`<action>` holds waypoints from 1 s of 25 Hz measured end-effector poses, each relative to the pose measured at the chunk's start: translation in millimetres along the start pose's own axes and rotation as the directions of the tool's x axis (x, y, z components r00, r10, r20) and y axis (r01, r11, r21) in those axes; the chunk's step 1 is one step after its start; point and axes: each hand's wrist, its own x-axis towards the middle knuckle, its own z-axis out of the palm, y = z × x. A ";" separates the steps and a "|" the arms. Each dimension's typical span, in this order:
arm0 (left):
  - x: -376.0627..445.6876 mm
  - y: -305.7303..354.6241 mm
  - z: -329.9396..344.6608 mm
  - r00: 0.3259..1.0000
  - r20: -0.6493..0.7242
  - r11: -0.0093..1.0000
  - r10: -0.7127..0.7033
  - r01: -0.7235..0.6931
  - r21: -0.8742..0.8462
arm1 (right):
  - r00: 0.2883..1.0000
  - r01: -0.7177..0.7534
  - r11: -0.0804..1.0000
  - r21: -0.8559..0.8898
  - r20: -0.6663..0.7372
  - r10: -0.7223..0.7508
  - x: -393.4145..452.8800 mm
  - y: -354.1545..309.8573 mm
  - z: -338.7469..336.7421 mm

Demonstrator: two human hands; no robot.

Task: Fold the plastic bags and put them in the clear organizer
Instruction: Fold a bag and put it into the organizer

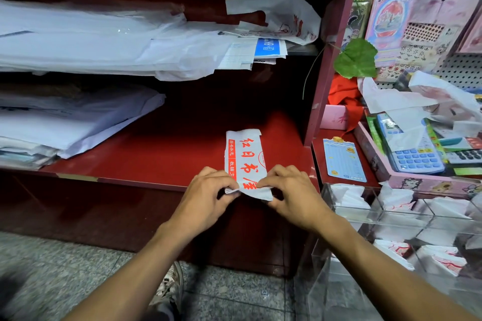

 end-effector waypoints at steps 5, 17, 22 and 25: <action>-1.3 1.5 -6.7 0.976 -0.011 0.960 -0.220 0.214 -0.179 | 0.985 -0.133 0.937 0.324 -0.063 0.162 0.3 6.9 -0.9; 6.3 12.1 -2.8 0.903 -0.076 0.882 -0.424 0.392 -0.261 | 0.886 -0.355 0.844 0.403 -0.143 0.441 15.8 -12.1 -0.3; 4.7 11.4 -0.8 0.936 -0.096 0.941 -0.338 0.337 -0.028 | 0.877 -0.407 0.885 0.227 -0.173 0.448 19.5 -19.7 3.0; 1.3 7.7 -1.9 0.981 -0.096 0.981 -0.171 0.178 0.074 | 0.931 -0.287 0.955 0.074 -0.213 0.296 15.8 -21.7 5.4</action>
